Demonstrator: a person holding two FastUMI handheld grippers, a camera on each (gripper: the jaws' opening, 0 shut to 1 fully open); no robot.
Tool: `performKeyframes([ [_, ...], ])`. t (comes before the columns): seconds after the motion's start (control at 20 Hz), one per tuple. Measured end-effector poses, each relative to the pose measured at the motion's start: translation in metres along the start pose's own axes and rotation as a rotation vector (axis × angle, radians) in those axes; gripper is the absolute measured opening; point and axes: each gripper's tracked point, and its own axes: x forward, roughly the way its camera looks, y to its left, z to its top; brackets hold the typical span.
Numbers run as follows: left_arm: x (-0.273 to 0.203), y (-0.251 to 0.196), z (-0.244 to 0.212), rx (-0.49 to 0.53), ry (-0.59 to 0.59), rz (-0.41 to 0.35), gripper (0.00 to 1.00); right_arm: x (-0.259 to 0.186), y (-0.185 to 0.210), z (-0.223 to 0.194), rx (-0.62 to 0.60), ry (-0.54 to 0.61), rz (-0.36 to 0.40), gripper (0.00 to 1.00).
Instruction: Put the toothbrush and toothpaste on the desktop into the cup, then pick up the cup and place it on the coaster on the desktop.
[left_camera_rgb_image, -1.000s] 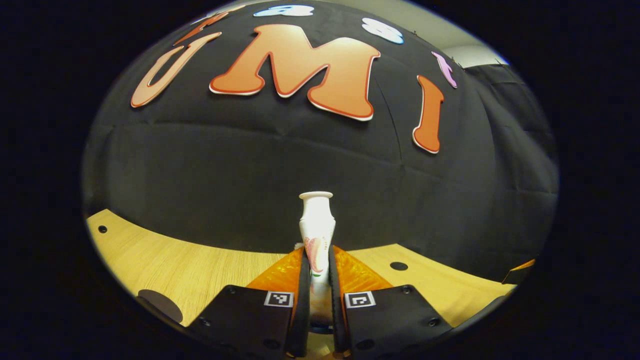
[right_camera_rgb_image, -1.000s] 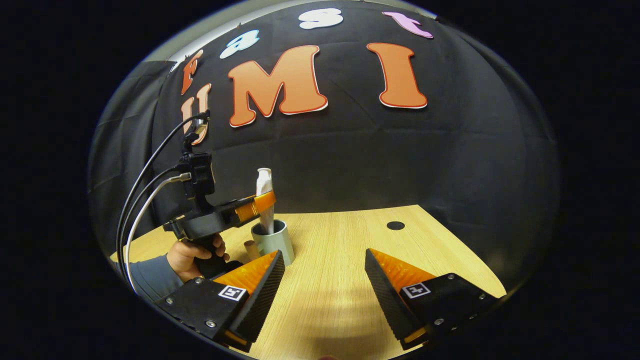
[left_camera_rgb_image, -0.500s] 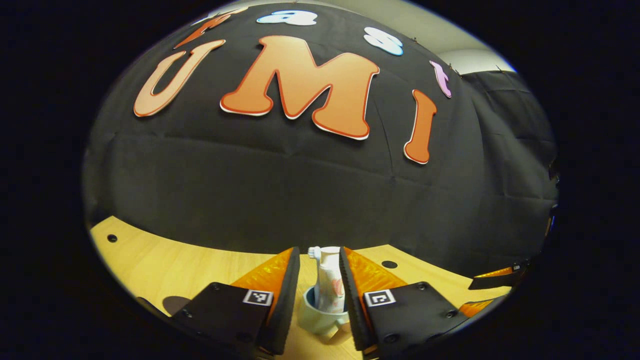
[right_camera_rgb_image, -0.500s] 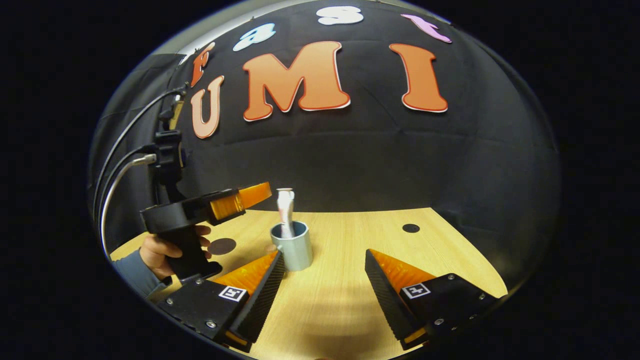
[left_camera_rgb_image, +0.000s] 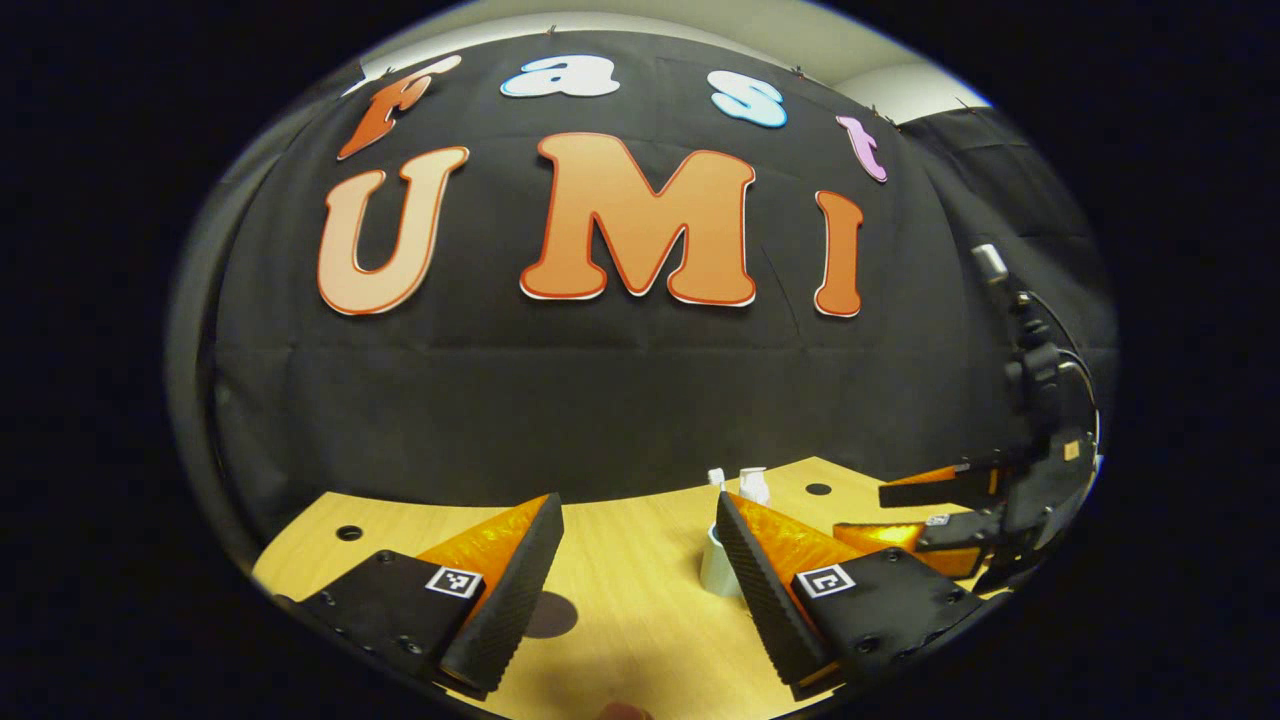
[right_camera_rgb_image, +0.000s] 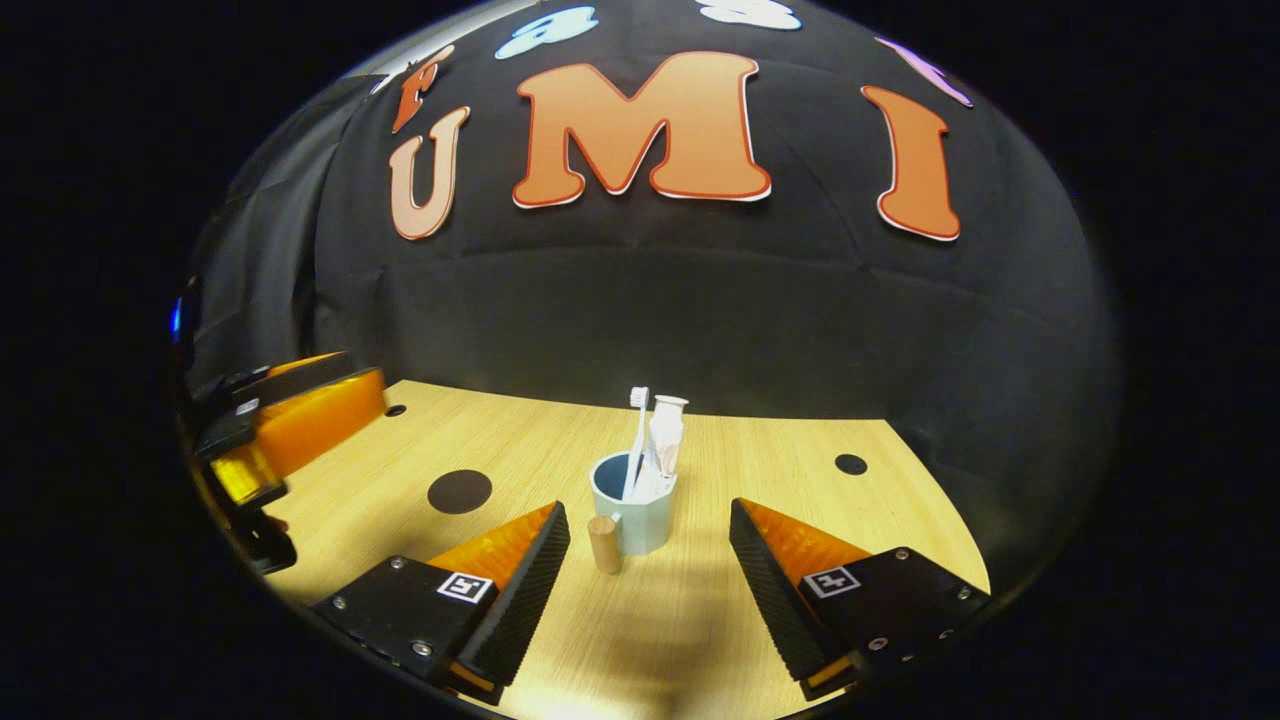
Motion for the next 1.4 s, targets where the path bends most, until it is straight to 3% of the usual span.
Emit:
performKeyframes([
  [0.3,-0.068,0.048,-0.004,-0.013,0.030,0.062,0.98,0.025,0.029,-0.001,-0.012,0.171,0.031,0.96],
  [0.65,-0.121,0.092,-0.020,0.005,0.066,0.150,0.98,0.068,0.026,-0.027,-0.044,0.349,-0.025,0.94],
  [0.95,-0.139,0.108,-0.024,0.020,0.067,0.186,0.98,0.093,0.021,-0.051,0.032,0.539,-0.073,0.81],
  [1.25,-0.144,0.115,-0.039,0.004,0.103,0.188,0.98,0.100,0.017,-0.065,0.064,0.641,-0.121,0.69],
  [1.3,-0.144,0.114,-0.042,-0.001,0.106,0.186,0.98,0.101,0.017,-0.066,0.051,0.644,-0.130,0.74],
  [1.4,-0.145,0.113,-0.046,-0.008,0.118,0.184,0.98,0.101,0.015,-0.067,0.017,0.649,-0.148,0.72],
])
